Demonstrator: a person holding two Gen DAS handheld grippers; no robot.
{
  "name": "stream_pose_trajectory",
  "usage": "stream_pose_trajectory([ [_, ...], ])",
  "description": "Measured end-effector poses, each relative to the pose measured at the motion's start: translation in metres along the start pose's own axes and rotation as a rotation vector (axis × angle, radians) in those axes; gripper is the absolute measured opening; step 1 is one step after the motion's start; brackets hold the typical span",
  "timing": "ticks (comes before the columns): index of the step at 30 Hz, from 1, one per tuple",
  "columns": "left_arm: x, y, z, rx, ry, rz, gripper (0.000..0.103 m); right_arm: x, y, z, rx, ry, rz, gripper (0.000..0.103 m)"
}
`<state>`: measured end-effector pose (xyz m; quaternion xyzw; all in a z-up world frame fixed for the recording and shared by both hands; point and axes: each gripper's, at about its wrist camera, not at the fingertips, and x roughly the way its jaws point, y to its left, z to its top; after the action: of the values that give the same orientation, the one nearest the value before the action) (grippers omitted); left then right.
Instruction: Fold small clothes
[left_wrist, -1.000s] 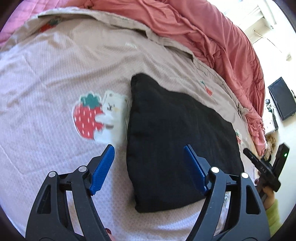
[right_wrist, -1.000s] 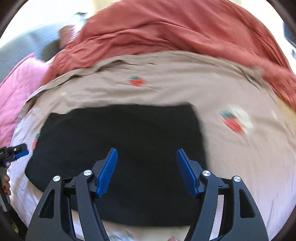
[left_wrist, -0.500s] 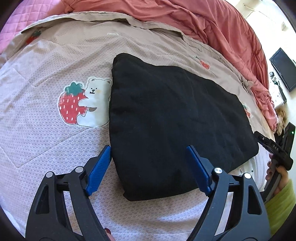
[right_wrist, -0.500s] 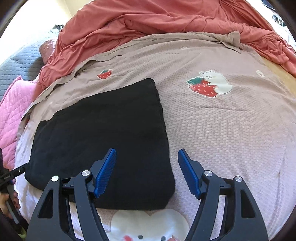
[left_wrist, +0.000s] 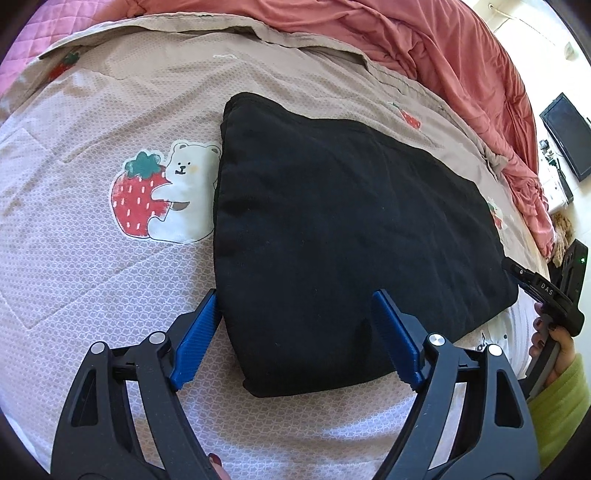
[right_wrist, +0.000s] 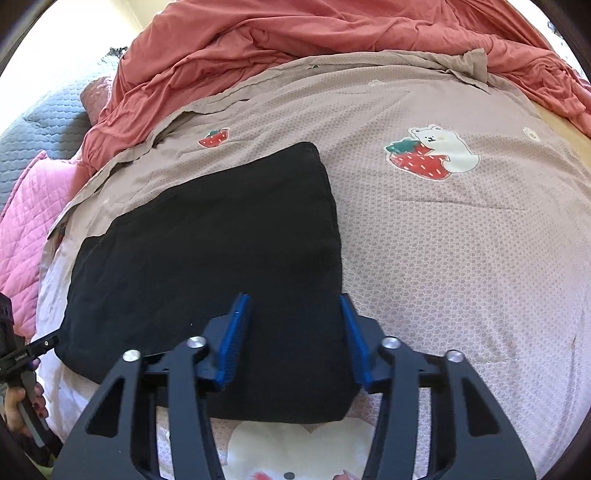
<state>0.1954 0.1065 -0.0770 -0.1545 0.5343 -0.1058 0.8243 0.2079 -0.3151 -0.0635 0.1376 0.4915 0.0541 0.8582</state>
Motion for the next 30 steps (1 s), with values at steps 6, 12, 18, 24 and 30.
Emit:
stream_pose_trajectory([
  [6,0.001,-0.001,-0.001,0.003,0.011,-0.022,0.044,-0.009,-0.007,-0.002,0.014,-0.014,0.017,0.007],
  [12,-0.002,0.0,0.001,0.0,0.009,-0.028,0.035,-0.016,-0.004,-0.004,-0.003,-0.023,0.029,0.007],
  [18,-0.001,0.004,0.001,-0.023,0.015,-0.036,0.04,-0.012,-0.008,-0.005,0.009,-0.008,-0.01,0.035],
  [24,0.005,0.004,0.0,-0.045,0.027,-0.052,0.045,0.001,-0.01,-0.007,0.029,0.03,-0.007,0.028],
  [30,0.0,-0.003,-0.002,0.009,0.031,-0.049,0.027,-0.015,-0.007,-0.008,0.02,-0.006,0.046,0.008],
])
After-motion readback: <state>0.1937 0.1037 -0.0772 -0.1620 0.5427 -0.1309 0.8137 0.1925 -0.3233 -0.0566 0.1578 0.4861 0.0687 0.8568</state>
